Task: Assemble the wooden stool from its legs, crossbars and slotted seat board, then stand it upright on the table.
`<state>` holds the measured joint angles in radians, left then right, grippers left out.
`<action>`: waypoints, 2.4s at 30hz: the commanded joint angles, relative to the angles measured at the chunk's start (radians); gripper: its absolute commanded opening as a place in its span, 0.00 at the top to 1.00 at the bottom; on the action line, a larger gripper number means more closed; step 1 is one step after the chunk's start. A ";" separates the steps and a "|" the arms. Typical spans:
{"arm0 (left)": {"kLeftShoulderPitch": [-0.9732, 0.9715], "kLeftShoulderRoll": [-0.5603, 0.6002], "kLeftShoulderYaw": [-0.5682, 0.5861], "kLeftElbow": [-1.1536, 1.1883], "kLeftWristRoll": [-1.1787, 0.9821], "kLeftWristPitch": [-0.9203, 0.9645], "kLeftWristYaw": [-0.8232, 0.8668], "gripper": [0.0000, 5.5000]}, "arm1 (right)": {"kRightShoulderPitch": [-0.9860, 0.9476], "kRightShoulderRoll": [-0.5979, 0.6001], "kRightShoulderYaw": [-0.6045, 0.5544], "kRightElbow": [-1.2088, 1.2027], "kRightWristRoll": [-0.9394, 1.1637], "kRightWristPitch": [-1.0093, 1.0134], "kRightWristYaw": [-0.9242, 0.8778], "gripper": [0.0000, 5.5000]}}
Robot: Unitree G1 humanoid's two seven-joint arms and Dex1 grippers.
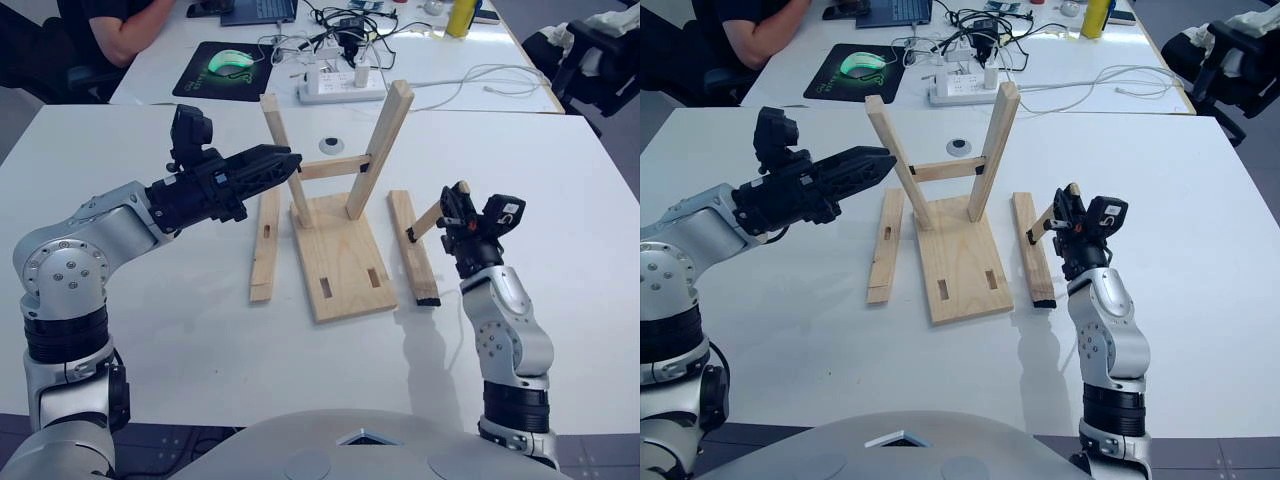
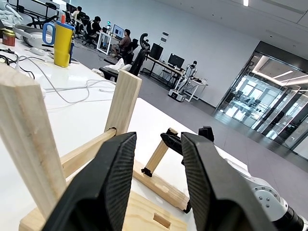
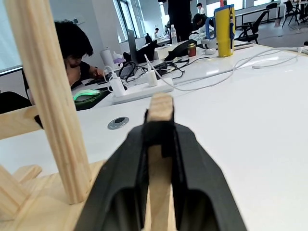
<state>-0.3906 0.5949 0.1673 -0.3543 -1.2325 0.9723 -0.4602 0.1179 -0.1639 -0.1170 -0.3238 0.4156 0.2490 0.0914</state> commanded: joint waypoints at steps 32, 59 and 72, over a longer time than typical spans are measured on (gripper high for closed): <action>-0.007 0.011 0.014 -0.012 0.001 0.041 0.008 0.69 | 0.156 -0.030 0.084 0.124 -0.230 -0.136 0.086 0.92; 0.005 0.003 0.014 0.008 0.054 0.034 -0.040 0.69 | 0.058 -0.032 0.061 -0.026 -0.171 -0.102 0.132 0.42; 0.155 -0.054 0.068 -0.110 0.056 -0.039 0.056 0.69 | -0.484 -0.129 -0.108 -0.235 0.162 0.375 0.026 0.53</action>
<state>-0.2567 0.5555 0.2220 -0.4423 -1.1852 0.9533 -0.4288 -0.2878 -0.2943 -0.2002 -0.5912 0.5335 0.5592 0.1447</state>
